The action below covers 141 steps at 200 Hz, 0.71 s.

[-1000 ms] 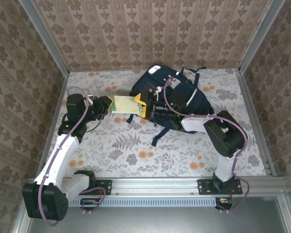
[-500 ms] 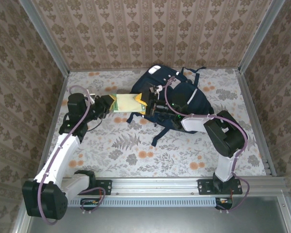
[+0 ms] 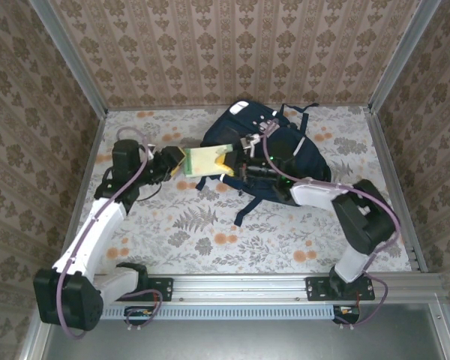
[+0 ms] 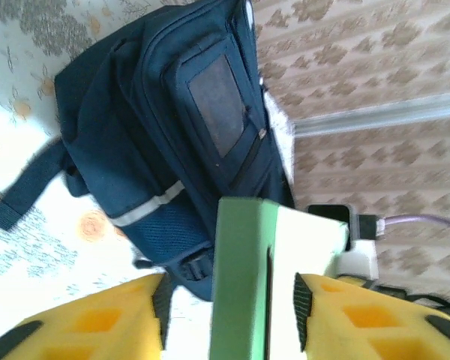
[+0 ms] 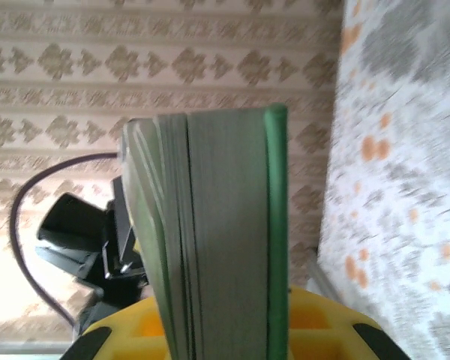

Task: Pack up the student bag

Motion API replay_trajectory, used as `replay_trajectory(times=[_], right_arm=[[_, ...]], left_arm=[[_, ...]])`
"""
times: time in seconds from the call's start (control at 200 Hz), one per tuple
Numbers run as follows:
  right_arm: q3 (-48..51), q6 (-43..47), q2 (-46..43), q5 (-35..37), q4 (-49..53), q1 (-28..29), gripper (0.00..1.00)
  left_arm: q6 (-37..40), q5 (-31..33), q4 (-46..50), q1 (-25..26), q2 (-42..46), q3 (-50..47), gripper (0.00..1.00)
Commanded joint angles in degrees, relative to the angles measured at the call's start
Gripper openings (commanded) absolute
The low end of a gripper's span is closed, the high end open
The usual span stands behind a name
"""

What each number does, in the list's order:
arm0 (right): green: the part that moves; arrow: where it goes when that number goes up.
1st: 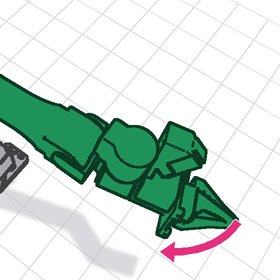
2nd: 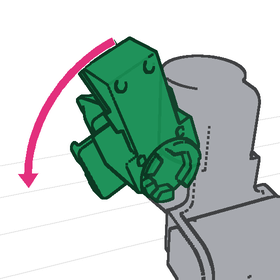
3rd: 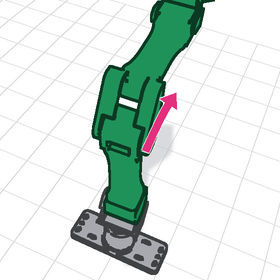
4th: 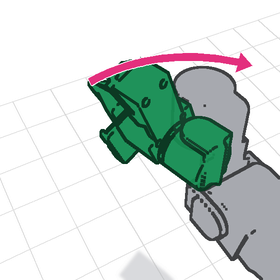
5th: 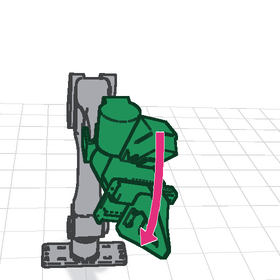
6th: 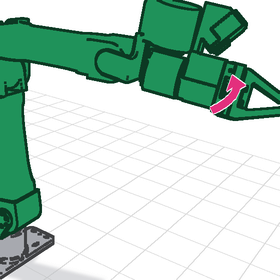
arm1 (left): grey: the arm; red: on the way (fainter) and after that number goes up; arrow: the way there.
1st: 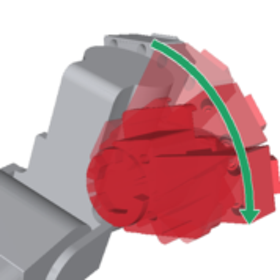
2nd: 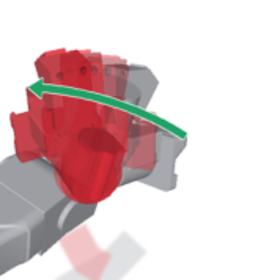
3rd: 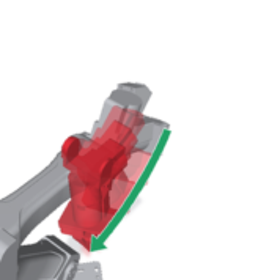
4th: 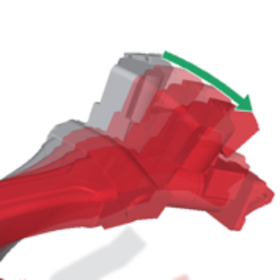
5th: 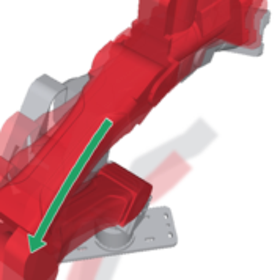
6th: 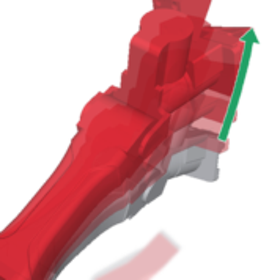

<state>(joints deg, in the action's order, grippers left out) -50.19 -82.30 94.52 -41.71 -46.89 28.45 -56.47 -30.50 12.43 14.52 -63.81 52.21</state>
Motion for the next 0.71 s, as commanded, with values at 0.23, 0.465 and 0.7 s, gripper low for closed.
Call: replay_trajectory(times=[0.23,0.465,0.7], right_arm=[[0.98,25.46,-28.93,23.81,48.65,-20.63,0.00],[-0.15,30.00,-38.99,37.70,65.17,-34.21,0.00],[3.20,29.67,-46.12,52.48,69.23,-34.29,0.00]], left_arm=[[28.60,9.66,19.51,19.96,-25.42,32.79,0.63],[37.91,12.38,33.44,30.45,-50.90,63.93,0.65],[35.35,7.83,37.48,32.86,-72.37,90.51,0.62]])
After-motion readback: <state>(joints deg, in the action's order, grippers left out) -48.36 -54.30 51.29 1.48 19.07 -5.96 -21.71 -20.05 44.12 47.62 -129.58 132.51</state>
